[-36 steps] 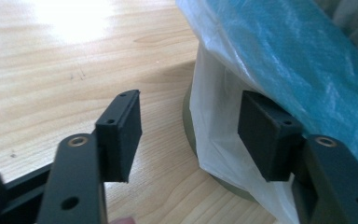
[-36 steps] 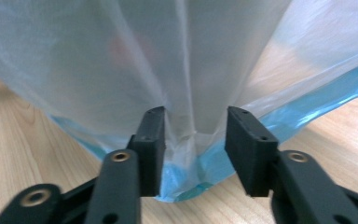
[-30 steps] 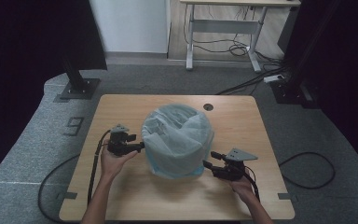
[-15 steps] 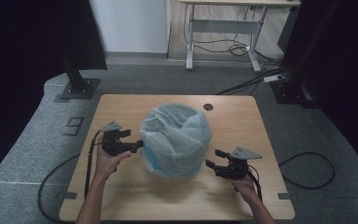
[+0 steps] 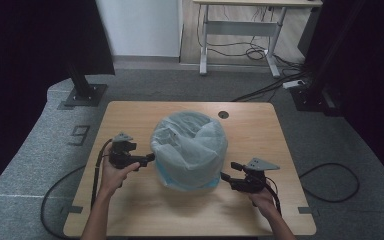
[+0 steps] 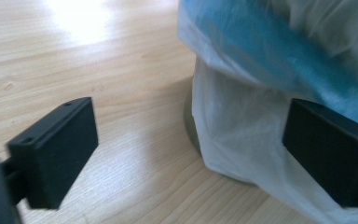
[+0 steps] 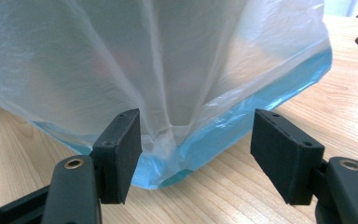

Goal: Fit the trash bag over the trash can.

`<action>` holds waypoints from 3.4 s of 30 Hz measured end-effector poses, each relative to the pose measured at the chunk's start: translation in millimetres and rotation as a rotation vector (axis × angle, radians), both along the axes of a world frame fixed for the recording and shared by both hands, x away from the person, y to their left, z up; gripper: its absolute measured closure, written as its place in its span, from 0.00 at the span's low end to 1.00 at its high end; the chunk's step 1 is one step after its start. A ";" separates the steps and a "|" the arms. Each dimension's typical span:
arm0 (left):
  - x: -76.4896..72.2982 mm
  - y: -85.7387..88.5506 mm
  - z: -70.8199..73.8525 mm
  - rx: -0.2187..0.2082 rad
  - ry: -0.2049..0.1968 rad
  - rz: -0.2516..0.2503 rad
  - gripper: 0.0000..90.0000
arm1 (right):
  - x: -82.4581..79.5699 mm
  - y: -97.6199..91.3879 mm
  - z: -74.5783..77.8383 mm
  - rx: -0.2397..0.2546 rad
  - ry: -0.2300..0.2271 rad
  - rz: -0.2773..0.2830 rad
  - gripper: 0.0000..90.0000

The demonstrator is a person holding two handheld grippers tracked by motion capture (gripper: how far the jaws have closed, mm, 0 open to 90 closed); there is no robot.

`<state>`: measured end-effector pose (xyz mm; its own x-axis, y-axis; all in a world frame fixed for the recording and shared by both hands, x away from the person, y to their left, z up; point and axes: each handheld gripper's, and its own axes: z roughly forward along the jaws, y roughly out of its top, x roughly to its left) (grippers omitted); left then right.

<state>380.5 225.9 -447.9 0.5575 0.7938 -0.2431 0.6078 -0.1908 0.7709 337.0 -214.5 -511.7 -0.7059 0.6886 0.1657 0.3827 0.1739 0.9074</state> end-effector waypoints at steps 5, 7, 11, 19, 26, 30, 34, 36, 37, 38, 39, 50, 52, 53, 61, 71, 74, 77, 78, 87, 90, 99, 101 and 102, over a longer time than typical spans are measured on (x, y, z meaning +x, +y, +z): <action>-4.9 13.6 0.8 -0.050 -0.017 -0.027 0.07 | -0.3 -2.0 0.1 0.001 0.000 -0.006 0.37; -7.1 16.9 1.8 -0.057 -0.022 -0.035 0.08 | 0.0 -2.0 -0.5 -0.001 0.001 -0.006 0.37; -10.6 20.1 7.7 -0.073 -0.042 -0.045 0.09 | 0.3 -1.1 -0.9 -0.006 0.003 -0.005 0.37; -23.1 18.3 42.5 -0.095 -0.131 -0.150 0.16 | -0.4 -5.0 -0.7 -0.005 0.005 -0.009 0.37; -18.9 -1.7 77.1 -0.067 -0.150 -0.238 0.16 | -0.8 -5.7 0.0 -0.006 0.004 -0.012 0.37; -10.1 -16.3 88.5 -0.043 -0.139 -0.278 0.16 | -0.6 -5.5 -1.4 -0.009 0.010 -0.010 0.37; 1.3 -32.1 96.8 -0.022 -0.118 -0.312 0.16 | -0.5 -4.4 -2.4 -0.015 0.015 -0.005 0.37; 7.7 -38.9 99.7 -0.010 -0.111 -0.325 0.17 | -0.5 -3.9 -2.1 -0.016 0.013 -0.001 0.37; 10.3 -41.5 100.7 -0.008 -0.107 -0.330 0.17 | -0.6 -3.8 -1.7 -0.016 0.011 0.002 0.37; 13.7 -45.1 101.9 -0.005 -0.101 -0.336 0.17 | -0.7 -3.7 -1.5 -0.015 0.010 0.002 0.37; 17.3 -48.7 102.9 0.001 -0.099 -0.345 0.17 | -0.8 -3.6 -1.3 -0.011 0.009 0.001 0.37; 56.9 -87.4 108.2 0.090 -0.053 -0.401 0.24 | 0.0 -11.0 -0.7 0.002 0.015 -0.012 0.37; 64.6 -94.4 108.1 0.107 -0.031 -0.411 0.25 | 0.0 -12.6 -0.6 0.004 0.016 -0.015 0.37; 68.5 -98.8 107.7 0.124 -0.016 -0.416 0.25 | 0.0 -13.5 -0.5 0.005 0.016 -0.015 0.37; 83.3 -115.6 97.3 0.187 0.078 -0.443 0.25 | -0.7 -18.4 0.3 0.014 0.017 -0.021 0.37; 91.3 -133.4 87.1 0.310 0.147 -0.436 0.25 | -0.4 -19.0 0.0 0.010 0.026 -0.011 0.37; 92.1 -136.4 83.9 0.339 0.162 -0.423 0.25 | -0.8 -19.2 -0.3 0.009 0.027 -0.010 0.37; 91.4 -137.7 85.7 0.343 0.159 -0.410 0.26 | -0.5 -19.8 -0.6 0.010 0.032 -0.015 0.37; 90.6 -137.2 88.2 0.336 0.150 -0.408 0.26 | -0.4 -20.2 -0.6 0.010 0.032 -0.018 0.37; 76.4 -144.2 116.5 0.218 0.036 -0.421 0.26 | -0.9 -20.7 -0.4 0.010 0.026 -0.019 0.38; 72.0 -152.8 120.8 0.196 0.018 -0.445 0.26 | -1.7 -19.5 -0.4 0.003 0.025 -0.007 0.39; 68.9 -183.4 118.7 0.243 0.021 -0.490 0.34 | -2.0 -19.2 -0.7 0.001 0.026 0.003 0.41; 69.8 -189.1 114.7 0.262 0.032 -0.495 0.35 | -2.1 -19.2 -0.7 0.001 0.026 0.004 0.41; 70.1 -191.8 112.3 0.272 0.038 -0.497 0.36 | -2.1 -19.3 -0.8 0.000 0.027 0.004 0.41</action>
<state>450.7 34.1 -335.6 0.8750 0.4749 -0.0939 0.4205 -0.6494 0.6336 335.0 -233.9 -512.5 -0.7042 0.6855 0.1847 0.4063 0.1758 0.8967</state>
